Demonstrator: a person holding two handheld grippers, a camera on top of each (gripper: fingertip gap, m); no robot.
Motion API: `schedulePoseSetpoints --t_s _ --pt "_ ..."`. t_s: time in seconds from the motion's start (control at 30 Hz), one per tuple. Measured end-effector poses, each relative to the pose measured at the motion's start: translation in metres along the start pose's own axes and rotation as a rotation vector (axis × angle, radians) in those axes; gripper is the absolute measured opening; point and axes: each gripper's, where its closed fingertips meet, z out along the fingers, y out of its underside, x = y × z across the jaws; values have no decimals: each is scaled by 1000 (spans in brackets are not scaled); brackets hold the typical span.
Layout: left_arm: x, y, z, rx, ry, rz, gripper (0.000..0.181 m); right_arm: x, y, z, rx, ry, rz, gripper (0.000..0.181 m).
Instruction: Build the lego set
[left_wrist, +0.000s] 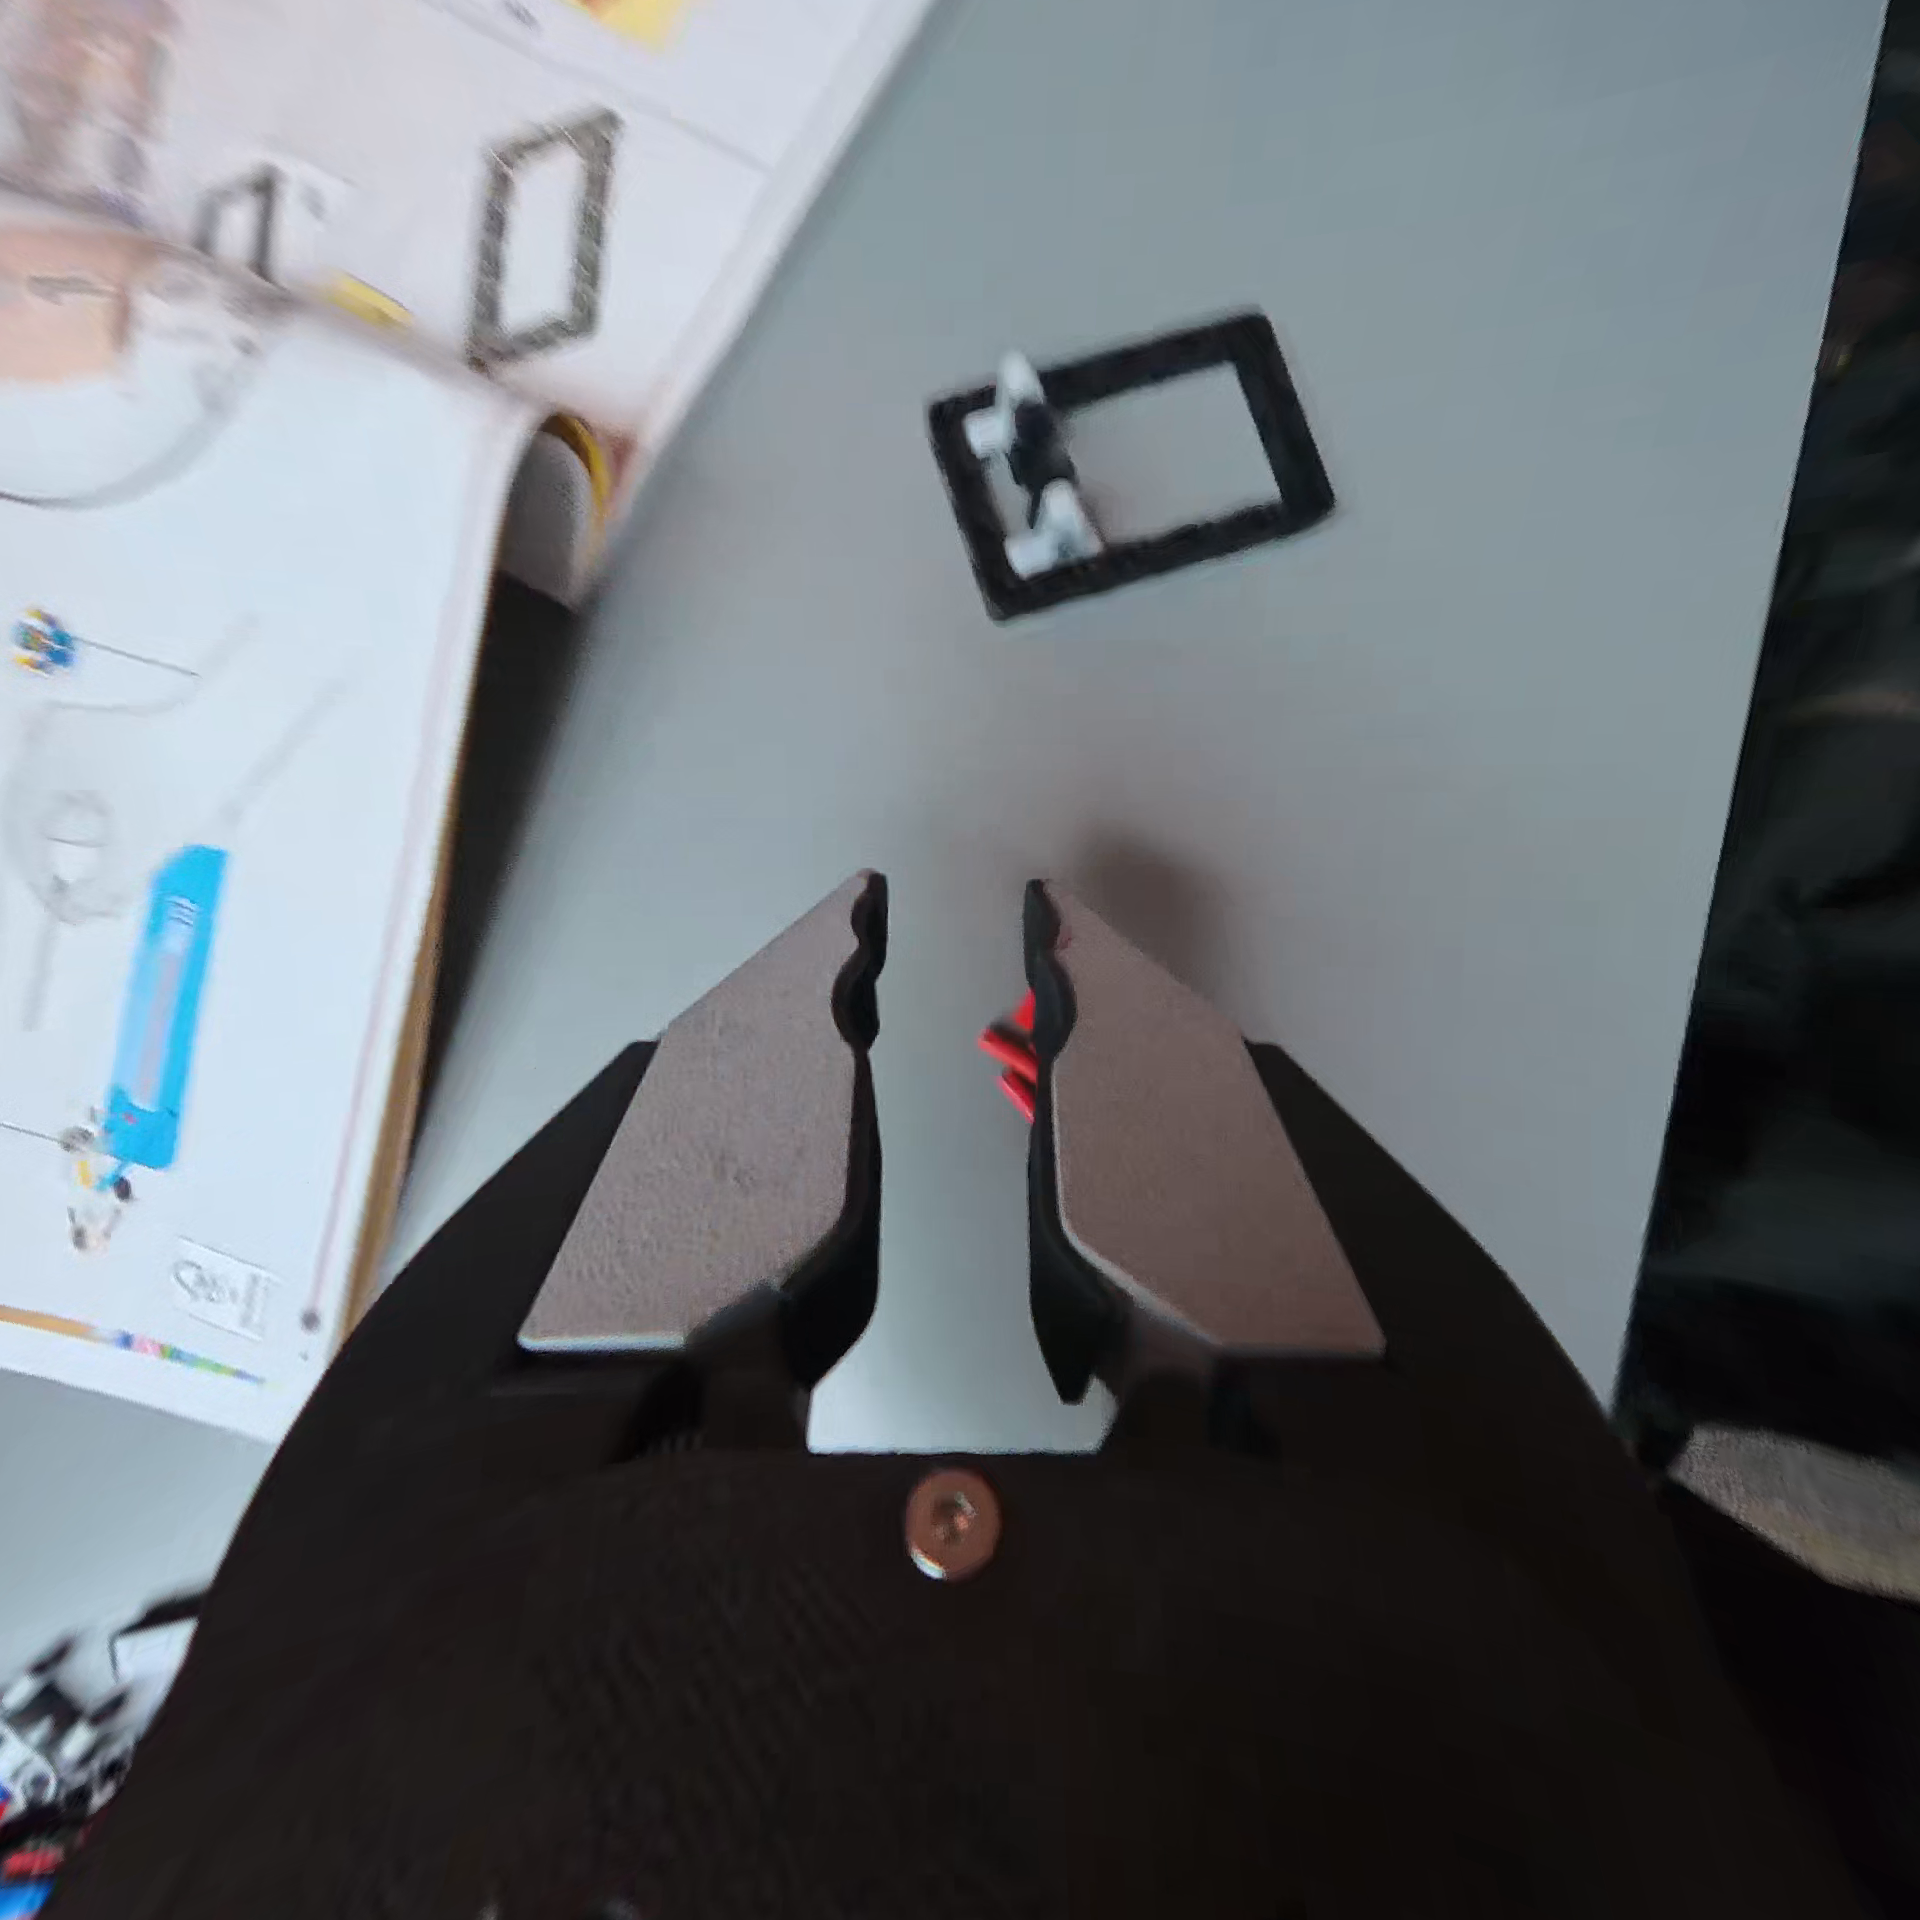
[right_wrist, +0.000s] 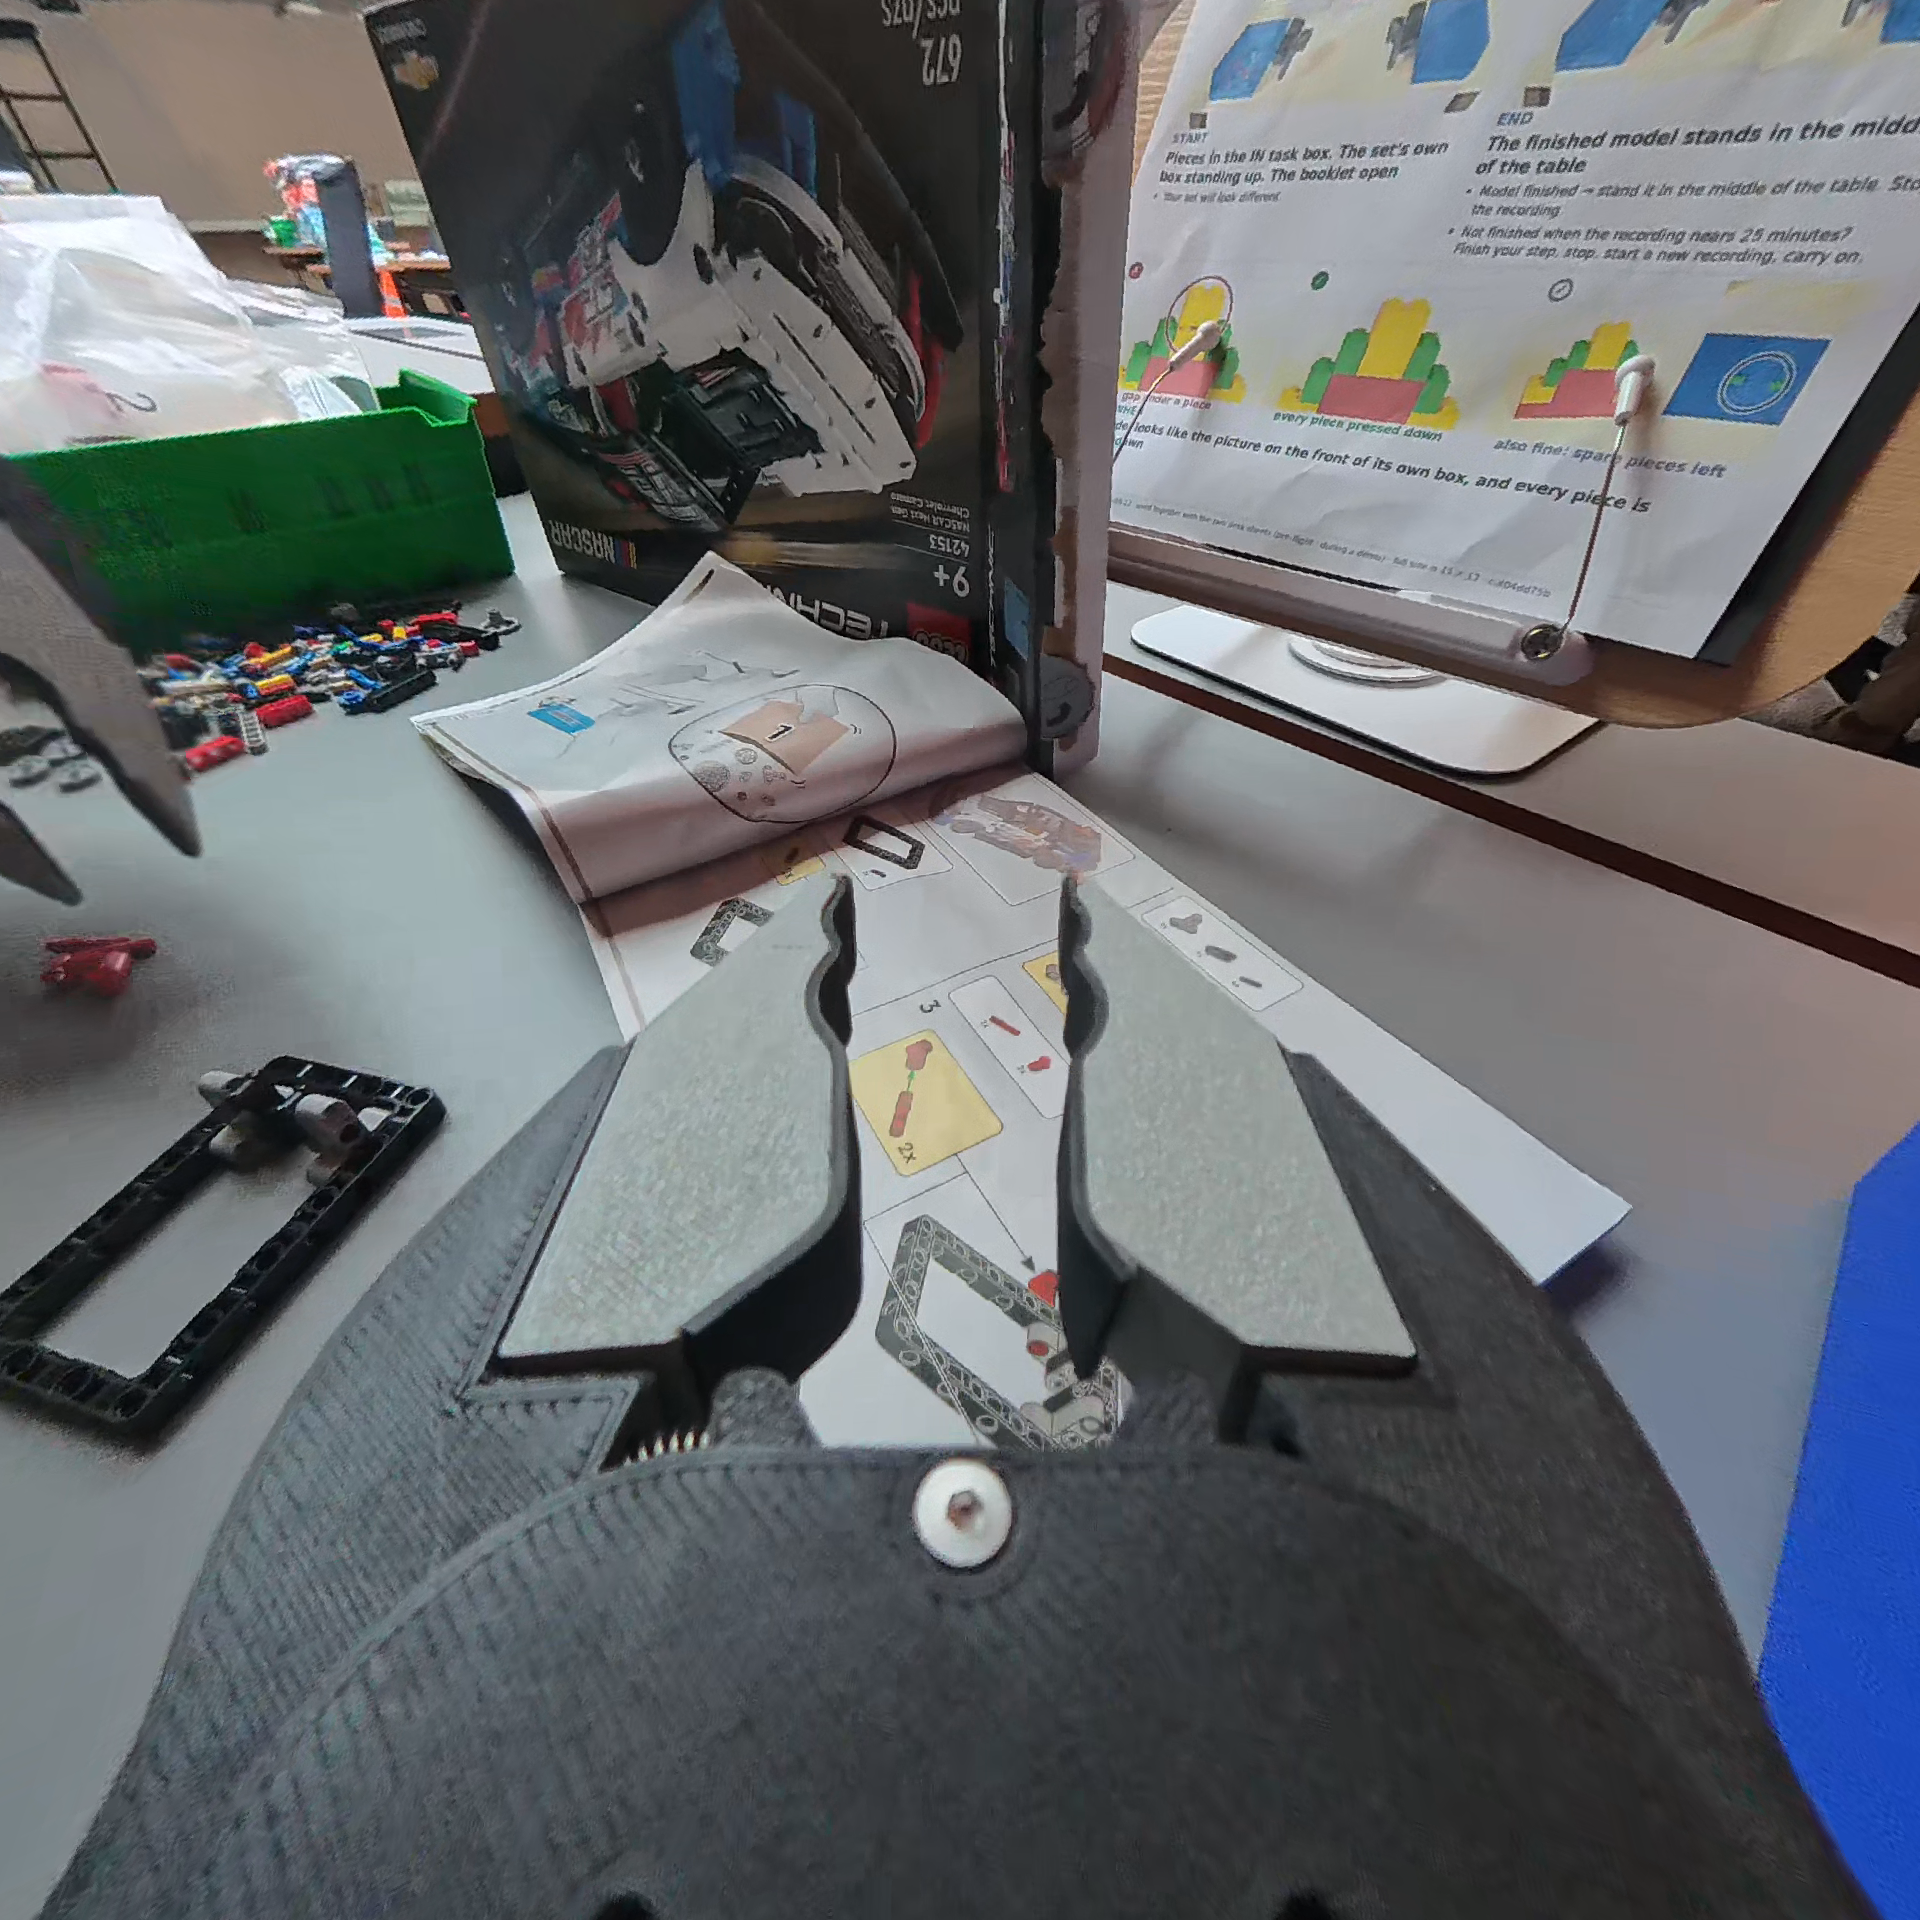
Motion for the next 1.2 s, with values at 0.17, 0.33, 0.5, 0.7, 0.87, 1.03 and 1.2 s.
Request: schedulePoseSetpoints --t_s 0.17,0.33,0.5,0.7,0.87,1.03,1.2 --pt "20 20 6 -122 -9 16 22 2 -1 -3 7 12 10 35" --pt "17 36 19 -256 -26 19 11 3 -4 -5 21 5 25 34" --pt "0 19 23 -254 -76 9 5 -6 -11 -6 30 -45 21 34" --pt "12 -69 46 8 99 -7 5 -64 -5 -4 -37 -328 -37 29" --pt "20 -106 77 -36 236 -7 5 -121 17 -11 -144 -573 -190 24" --pt "11 -108 108 -161 199 83 6 -125 45 -13 -261 -599 -332 16" --pt "18 -111 109 -150 294 43 23 -118 62 -13 -344 -588 -358 15"
